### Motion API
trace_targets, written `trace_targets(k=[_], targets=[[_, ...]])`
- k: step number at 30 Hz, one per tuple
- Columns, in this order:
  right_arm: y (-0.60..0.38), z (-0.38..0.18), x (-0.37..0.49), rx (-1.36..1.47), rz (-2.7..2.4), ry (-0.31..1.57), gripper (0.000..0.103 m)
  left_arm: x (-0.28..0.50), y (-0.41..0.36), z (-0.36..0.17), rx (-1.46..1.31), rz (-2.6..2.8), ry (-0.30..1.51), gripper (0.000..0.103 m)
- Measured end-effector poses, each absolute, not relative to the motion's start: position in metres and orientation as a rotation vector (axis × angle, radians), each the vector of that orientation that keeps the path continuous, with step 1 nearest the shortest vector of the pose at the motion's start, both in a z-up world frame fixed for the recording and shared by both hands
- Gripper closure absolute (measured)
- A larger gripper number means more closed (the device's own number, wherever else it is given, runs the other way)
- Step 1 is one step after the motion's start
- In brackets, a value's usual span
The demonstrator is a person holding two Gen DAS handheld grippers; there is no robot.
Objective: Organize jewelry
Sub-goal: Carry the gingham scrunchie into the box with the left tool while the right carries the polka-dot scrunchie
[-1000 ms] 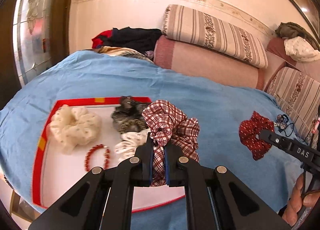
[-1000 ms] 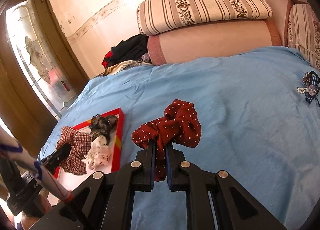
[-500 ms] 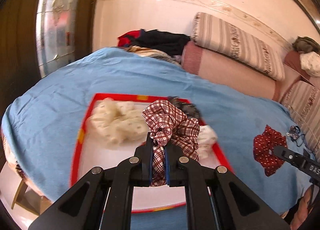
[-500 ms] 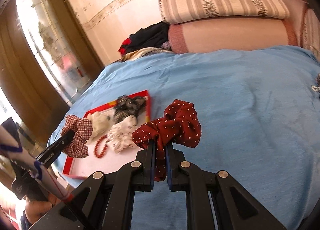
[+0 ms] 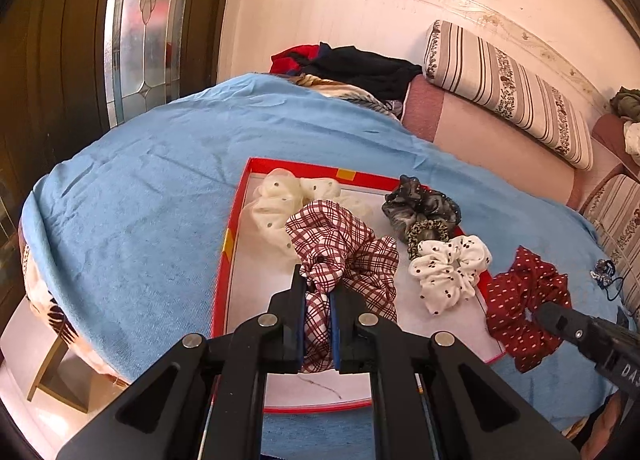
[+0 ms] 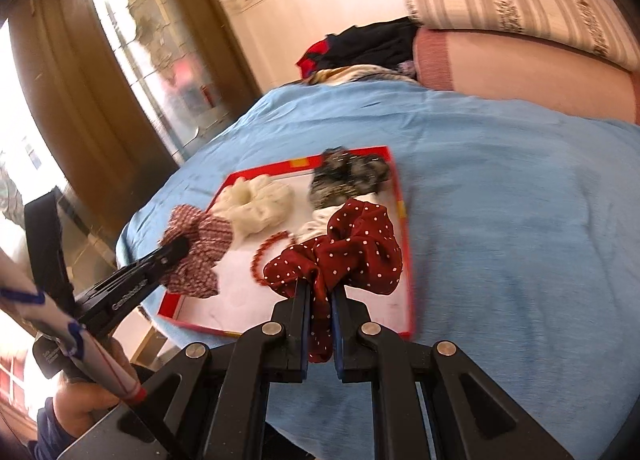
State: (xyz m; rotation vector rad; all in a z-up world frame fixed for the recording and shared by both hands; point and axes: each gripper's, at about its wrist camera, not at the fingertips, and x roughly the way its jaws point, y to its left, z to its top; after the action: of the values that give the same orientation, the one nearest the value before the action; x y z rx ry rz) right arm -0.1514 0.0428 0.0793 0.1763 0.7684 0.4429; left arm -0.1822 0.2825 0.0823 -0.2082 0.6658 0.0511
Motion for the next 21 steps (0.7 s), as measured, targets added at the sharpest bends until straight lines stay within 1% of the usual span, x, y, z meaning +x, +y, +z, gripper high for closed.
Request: trace_targets(k=[10,21], targets=[[0.083,0.077,-0.143,0.102,0.513,0.773,0.093,-0.177,0.280,0.078,-0.181,0.069,0.687,0.094],[0.099,0.070,-0.132,0.078,0.522,0.783,0.093,-0.174,0.278,0.073,-0.162,0.087,0.702,0.093]])
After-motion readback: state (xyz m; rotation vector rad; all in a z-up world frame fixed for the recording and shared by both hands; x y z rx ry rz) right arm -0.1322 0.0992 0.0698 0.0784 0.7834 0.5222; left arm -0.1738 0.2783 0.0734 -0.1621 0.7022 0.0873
